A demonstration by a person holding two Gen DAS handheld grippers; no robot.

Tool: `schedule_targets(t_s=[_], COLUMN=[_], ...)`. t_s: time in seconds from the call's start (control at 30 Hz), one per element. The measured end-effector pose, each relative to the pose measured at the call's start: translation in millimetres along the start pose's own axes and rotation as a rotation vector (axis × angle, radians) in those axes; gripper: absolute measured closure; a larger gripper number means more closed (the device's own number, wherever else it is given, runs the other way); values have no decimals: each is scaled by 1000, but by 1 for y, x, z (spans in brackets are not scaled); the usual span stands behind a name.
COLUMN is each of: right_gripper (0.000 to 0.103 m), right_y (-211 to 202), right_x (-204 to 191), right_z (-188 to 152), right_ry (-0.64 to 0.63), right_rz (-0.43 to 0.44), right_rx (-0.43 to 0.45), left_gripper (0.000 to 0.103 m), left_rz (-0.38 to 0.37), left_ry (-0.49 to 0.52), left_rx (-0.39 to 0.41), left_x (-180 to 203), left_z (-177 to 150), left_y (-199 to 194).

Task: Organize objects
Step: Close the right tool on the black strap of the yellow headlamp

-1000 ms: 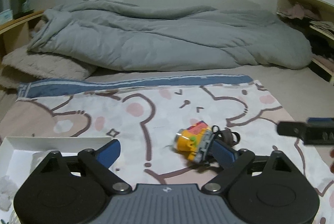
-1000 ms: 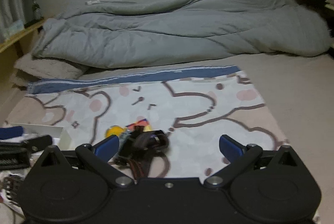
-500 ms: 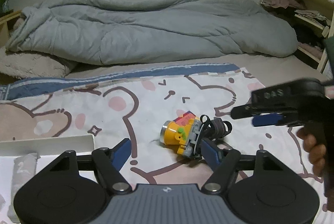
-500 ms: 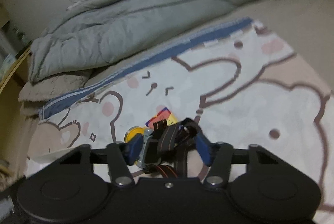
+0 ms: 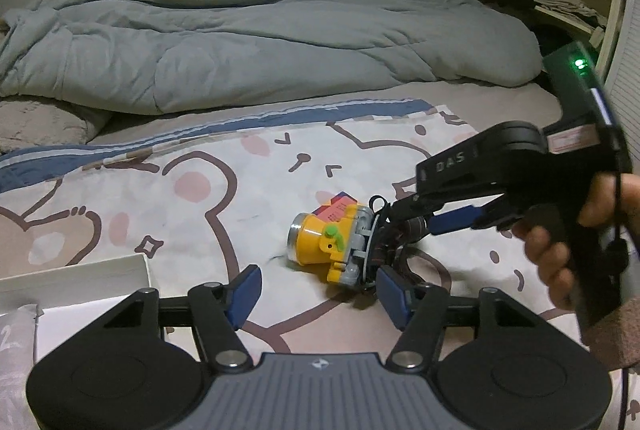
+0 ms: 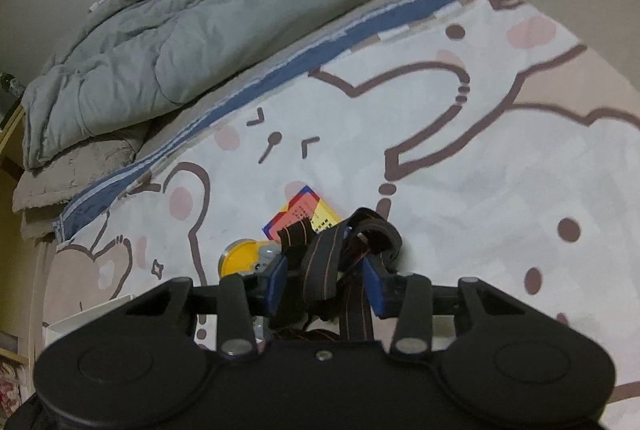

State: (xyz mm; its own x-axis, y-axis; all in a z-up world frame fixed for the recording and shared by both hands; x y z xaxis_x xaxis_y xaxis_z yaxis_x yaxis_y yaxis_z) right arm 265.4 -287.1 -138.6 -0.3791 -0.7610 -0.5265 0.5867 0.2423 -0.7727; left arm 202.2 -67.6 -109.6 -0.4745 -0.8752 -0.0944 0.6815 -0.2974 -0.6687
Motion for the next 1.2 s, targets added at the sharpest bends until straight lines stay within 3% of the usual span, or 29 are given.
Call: schedule_targets(t_s=[0.1,0.13,0.27,0.3,0.33,0.8,1.03,1.2], right_gripper=[64,81,82,87,100,103,103,103], right_y=[7,8,-4,-8,-12,-85,-137,-130], right_x=[4,3,-3,-4,-5,30,79,106], right_z=[-2,-4,-8,-7,-8,-2,24,29], right_ry=[44,34,-50,-57,-60,-50,3,55], right_rz=[9,10,16,21,29,96,107,71], right_rx=[-27,-33,-13,-13,-14,27,147,126], left_gripper=[40,40,40,40,40,44,44,45], left_rz=[-6,-9,-17,-18,-19,4,22,31], left_ry=[-1,0,22,25,26,-61,-104,-132], left_rx=[-8,-10,-19,-18,-16,5,-5,-7], left_x=[-1,0,6,7,8,-8,-6,-4], left_z=[-2,-3,-5,-5,-5,5,19,28], left_y=[3,4,8,9,9,4,13,22])
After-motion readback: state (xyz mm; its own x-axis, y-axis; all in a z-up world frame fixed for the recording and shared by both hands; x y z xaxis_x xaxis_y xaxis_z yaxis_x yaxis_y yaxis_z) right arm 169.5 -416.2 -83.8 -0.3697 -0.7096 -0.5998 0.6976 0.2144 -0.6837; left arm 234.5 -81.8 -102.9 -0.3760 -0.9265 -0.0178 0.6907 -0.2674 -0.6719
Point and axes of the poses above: each gripper's, at about its wrist camera, not at the fingertips, and y roughly the way its jaws point, x to its right, z to its top, the point moved 2 cm from there along y, roughly the way its jaws point, and after that the axes turned 12 degrees about y, right-handed, at the moved point
